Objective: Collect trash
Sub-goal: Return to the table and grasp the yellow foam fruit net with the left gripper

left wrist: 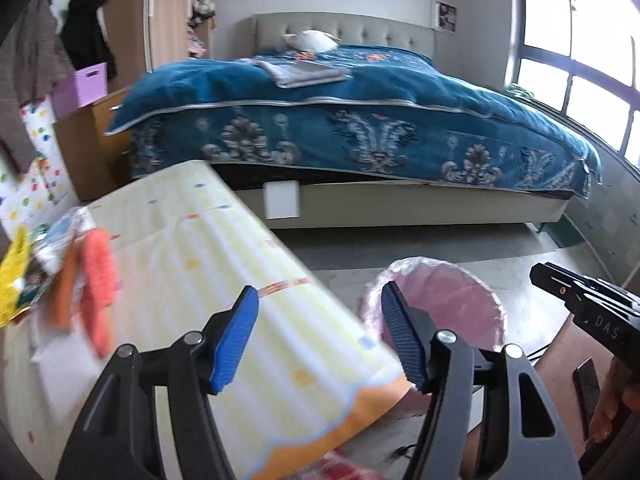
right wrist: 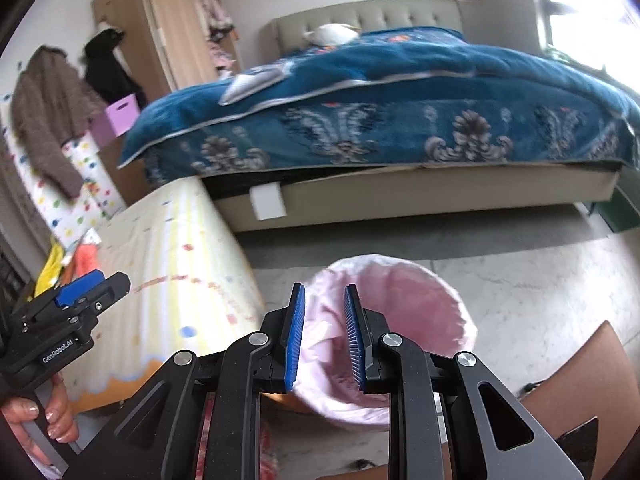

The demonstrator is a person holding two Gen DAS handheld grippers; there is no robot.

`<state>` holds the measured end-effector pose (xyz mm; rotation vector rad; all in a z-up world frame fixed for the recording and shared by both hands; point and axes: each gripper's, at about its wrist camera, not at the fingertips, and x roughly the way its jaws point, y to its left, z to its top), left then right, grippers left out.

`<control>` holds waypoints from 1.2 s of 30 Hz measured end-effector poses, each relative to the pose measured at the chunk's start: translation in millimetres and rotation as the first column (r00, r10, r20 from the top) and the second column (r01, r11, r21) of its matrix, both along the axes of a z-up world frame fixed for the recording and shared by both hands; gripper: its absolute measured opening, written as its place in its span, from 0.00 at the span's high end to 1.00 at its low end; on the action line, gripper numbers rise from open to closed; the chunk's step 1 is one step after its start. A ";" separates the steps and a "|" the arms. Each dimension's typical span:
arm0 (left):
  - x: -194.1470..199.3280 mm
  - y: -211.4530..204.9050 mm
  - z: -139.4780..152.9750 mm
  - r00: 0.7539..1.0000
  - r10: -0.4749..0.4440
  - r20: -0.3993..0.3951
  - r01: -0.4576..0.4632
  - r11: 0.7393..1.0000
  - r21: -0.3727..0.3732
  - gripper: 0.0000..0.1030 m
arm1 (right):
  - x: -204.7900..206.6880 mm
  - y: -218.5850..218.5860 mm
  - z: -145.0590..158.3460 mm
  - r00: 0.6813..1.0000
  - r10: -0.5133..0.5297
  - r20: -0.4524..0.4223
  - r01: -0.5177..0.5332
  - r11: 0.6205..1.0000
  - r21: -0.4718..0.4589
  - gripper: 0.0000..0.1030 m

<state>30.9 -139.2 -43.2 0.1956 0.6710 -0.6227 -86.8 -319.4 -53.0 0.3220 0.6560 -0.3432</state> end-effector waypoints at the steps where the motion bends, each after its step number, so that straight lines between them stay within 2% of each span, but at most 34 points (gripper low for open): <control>1: -2.8 11.3 2.3 1.000 0.013 0.007 -0.013 1.000 -0.001 0.38 | 2.0 9.4 2.3 1.000 0.024 0.002 -0.024 1.000 -0.005 0.78; 5: -11.0 53.6 9.9 0.997 0.070 0.031 -0.070 0.998 0.001 0.33 | 8.9 50.3 13.0 0.992 0.125 0.007 -0.124 0.992 -0.033 0.77; 13: -12.3 137.6 17.6 0.974 0.224 0.033 -0.223 0.975 -0.013 0.29 | 34.5 128.5 26.5 0.952 0.306 -0.001 -0.305 0.947 -0.098 0.62; 20: -1.7 215.8 21.6 0.923 0.382 0.040 -0.380 0.924 -0.036 0.21 | 62.1 187.5 33.5 0.901 0.433 -0.019 -0.432 0.892 -0.133 0.58; 28: 28.6 294.8 33.1 0.843 0.532 0.082 -0.531 0.847 -0.042 0.14 | 99.5 246.4 44.6 0.841 0.541 -0.013 -0.536 0.829 -0.160 0.58; 31: 46.6 315.1 32.8 0.826 0.557 0.084 -0.556 0.830 -0.041 0.10 | 124.7 266.5 47.5 0.821 0.570 -0.007 -0.564 0.811 -0.153 0.58; 36: 87.6 338.4 23.4 0.807 0.586 0.071 -0.587 0.810 -0.021 0.09 | 160.6 289.4 53.1 0.804 0.595 0.003 -0.589 0.795 -0.145 0.58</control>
